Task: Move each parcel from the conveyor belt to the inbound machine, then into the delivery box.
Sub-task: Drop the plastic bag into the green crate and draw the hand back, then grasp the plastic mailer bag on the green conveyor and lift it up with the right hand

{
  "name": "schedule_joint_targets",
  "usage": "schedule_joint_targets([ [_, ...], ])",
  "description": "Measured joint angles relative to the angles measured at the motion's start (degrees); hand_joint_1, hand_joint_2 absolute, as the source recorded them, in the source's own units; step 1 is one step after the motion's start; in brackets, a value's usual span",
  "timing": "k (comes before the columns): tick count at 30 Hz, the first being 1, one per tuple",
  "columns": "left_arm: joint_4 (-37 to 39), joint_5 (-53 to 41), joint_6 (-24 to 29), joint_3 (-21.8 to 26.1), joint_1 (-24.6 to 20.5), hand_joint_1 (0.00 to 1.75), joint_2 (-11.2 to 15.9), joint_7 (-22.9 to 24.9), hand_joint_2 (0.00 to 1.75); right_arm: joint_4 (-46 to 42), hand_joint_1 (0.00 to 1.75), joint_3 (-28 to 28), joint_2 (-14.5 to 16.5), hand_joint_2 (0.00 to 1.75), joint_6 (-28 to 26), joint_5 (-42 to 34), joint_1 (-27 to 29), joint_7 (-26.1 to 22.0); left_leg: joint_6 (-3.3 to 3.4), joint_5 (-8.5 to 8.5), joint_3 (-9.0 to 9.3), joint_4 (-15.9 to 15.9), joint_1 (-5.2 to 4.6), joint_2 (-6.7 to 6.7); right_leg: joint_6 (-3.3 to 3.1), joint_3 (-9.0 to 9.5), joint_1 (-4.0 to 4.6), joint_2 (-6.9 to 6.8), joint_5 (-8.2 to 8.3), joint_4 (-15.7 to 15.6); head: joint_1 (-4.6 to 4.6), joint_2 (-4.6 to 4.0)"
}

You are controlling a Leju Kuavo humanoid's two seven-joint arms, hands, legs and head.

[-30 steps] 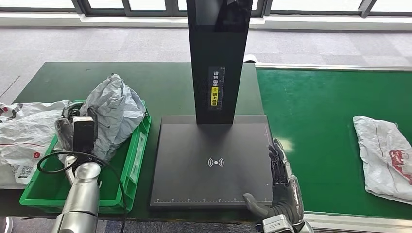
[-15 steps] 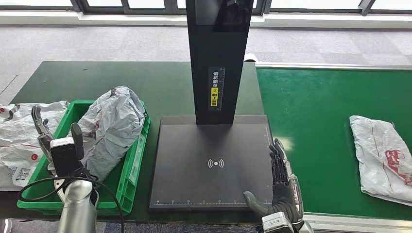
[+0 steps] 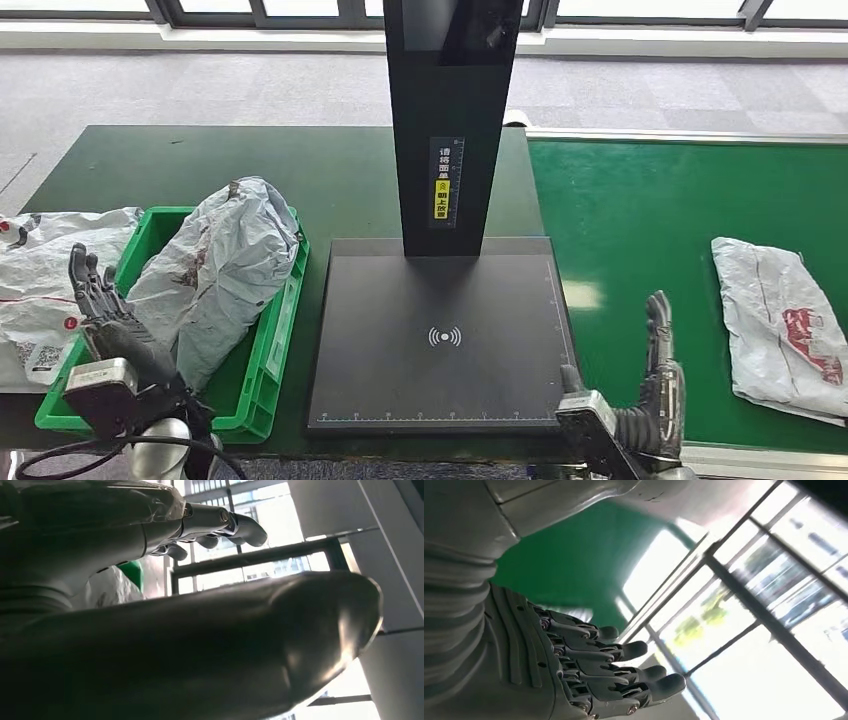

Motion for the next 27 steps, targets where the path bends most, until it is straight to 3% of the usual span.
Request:
schedule_joint_targets([
  [5,-2.6,0.7,-2.7,-4.2,2.7,0.00,-0.6,-0.3,0.00,4.4,0.00,-11.1,-0.6,1.75,-4.0,9.4,-4.2,4.1,0.07,-0.04,-0.03,0.1,0.00,0.01,0.06,0.00,0.00,0.01,0.01,0.0,0.01,0.00],
  [10,-2.5,2.4,-5.1,-5.7,2.8,0.00,-1.3,-1.0,0.00,14.4,0.00,-18.4,-3.7,1.75,-7.9,17.9,-10.0,8.9,0.08,-0.02,-0.02,0.1,0.00,0.02,0.10,0.01,0.00,0.00,0.07,0.0,0.00,0.00],
  [18,-1.8,6.0,-8.4,-5.7,2.7,0.00,-2.3,-3.3,0.00,32.3,0.00,-23.4,-11.6,1.75,-10.1,19.5,-17.4,13.4,0.09,-0.01,-0.07,0.1,-0.01,0.00,0.11,0.01,0.00,0.00,0.09,0.0,0.01,0.00],
  [23,-1.7,4.2,-7.2,-5.6,2.8,0.00,-2.7,-4.1,0.00,45.0,0.00,-24.3,-16.9,1.75,-11.4,19.1,-22.7,13.2,0.09,-0.01,-0.11,0.1,-0.03,0.00,0.12,-0.03,-0.02,0.00,0.09,0.0,0.01,0.00],
  [27,-1.7,3.9,-6.9,-5.6,2.8,0.00,-3.0,-4.2,0.00,51.4,0.00,-24.4,-19.1,1.75,-11.6,19.1,-25.2,13.0,0.10,-0.01,-0.12,0.1,-0.03,-0.03,0.12,-0.05,-0.02,-0.01,0.09,0.0,0.01,0.00],
])
